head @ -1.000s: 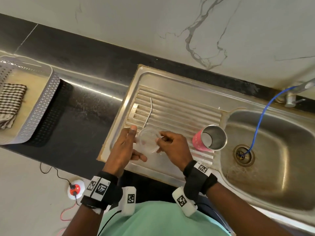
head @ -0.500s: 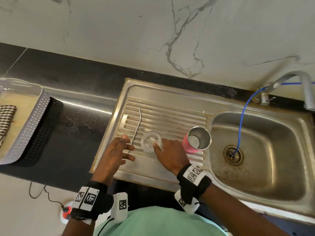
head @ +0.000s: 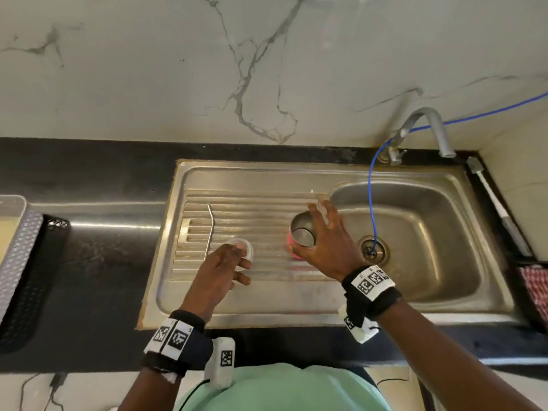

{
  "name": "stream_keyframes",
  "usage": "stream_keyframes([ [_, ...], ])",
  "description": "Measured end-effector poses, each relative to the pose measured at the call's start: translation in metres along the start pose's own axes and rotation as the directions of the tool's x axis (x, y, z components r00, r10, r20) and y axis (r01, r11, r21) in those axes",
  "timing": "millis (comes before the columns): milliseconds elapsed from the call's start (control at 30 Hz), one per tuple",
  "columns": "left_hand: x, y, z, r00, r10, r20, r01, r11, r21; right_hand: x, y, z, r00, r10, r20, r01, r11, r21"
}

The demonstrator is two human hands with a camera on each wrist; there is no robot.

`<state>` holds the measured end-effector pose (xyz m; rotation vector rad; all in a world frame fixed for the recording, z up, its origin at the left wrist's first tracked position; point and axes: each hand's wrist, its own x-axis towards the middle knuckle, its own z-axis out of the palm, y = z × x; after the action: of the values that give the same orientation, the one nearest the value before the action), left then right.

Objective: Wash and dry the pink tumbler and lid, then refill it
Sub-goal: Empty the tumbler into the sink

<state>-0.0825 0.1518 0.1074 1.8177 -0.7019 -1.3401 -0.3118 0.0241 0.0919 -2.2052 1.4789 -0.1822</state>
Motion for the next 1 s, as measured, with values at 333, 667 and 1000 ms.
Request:
stream_keyframes([
  [333, 0.003, 0.010, 0.065, 0.982, 0.052, 0.180, -0.082, 0.983, 0.164, -0.027, 0.022, -0.002, 0.999, -0.025, -0.025, 0.028, 0.991, 0.129],
  [667, 0.007, 0.020, 0.154, 0.987, 0.072, 0.146, -0.100, 0.976, 0.194, -0.074, 0.083, -0.048, 0.987, -0.028, -0.159, 0.068, 0.965, 0.252],
  [1000, 0.045, 0.014, 0.221, 0.985, 0.151, 0.089, -0.175, 0.874, 0.453, -0.081, 0.156, -0.089, 0.977, 0.052, -0.206, 0.040, 0.907, 0.418],
])
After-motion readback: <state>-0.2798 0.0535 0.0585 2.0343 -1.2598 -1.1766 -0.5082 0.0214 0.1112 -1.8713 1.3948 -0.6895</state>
